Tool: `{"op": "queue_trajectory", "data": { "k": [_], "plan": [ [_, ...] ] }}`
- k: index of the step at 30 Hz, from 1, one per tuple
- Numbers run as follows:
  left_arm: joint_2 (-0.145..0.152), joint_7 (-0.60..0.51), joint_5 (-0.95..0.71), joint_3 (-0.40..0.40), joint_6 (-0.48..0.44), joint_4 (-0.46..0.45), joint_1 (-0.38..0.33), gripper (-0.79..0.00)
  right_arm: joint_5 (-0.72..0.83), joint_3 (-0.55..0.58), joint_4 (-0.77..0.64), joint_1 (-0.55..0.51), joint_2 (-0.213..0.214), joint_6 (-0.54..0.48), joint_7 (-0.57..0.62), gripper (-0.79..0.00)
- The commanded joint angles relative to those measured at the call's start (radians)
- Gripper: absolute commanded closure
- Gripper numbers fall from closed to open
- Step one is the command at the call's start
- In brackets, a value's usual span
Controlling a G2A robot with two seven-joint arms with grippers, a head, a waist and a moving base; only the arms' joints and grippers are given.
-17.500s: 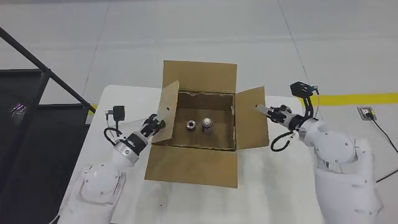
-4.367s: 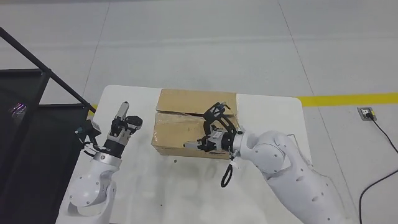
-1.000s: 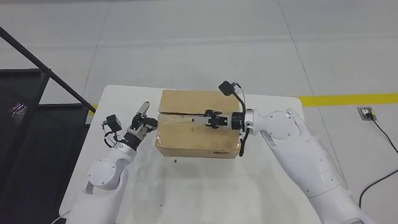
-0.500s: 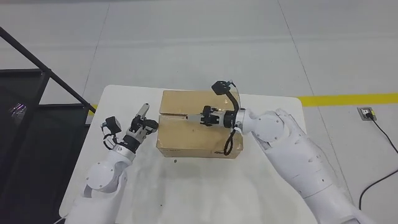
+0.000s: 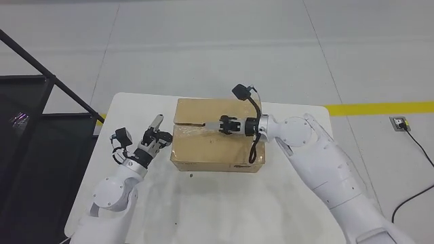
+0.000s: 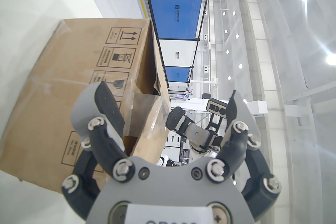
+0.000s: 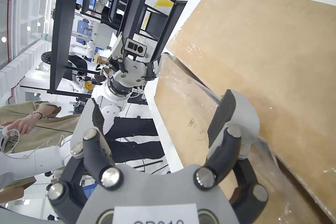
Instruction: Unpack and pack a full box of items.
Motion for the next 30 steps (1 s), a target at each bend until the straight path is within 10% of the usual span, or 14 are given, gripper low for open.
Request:
{"op": "queue_trajectory", "data": {
  "k": [1, 30],
  "plan": [
    [0.0, -0.002, -0.002, 0.001, 0.0, -0.003, 0.001, -0.785, 0.005, -0.009, 0.011, 0.008, -0.004, 0.018, 0.009, -0.785],
    [-0.001, -0.021, -0.01, 0.048, -0.006, -0.02, 0.025, -0.785, 0.212, -0.125, 0.234, 0.112, -0.109, 0.012, 0.013, -0.785]
  ]
}}
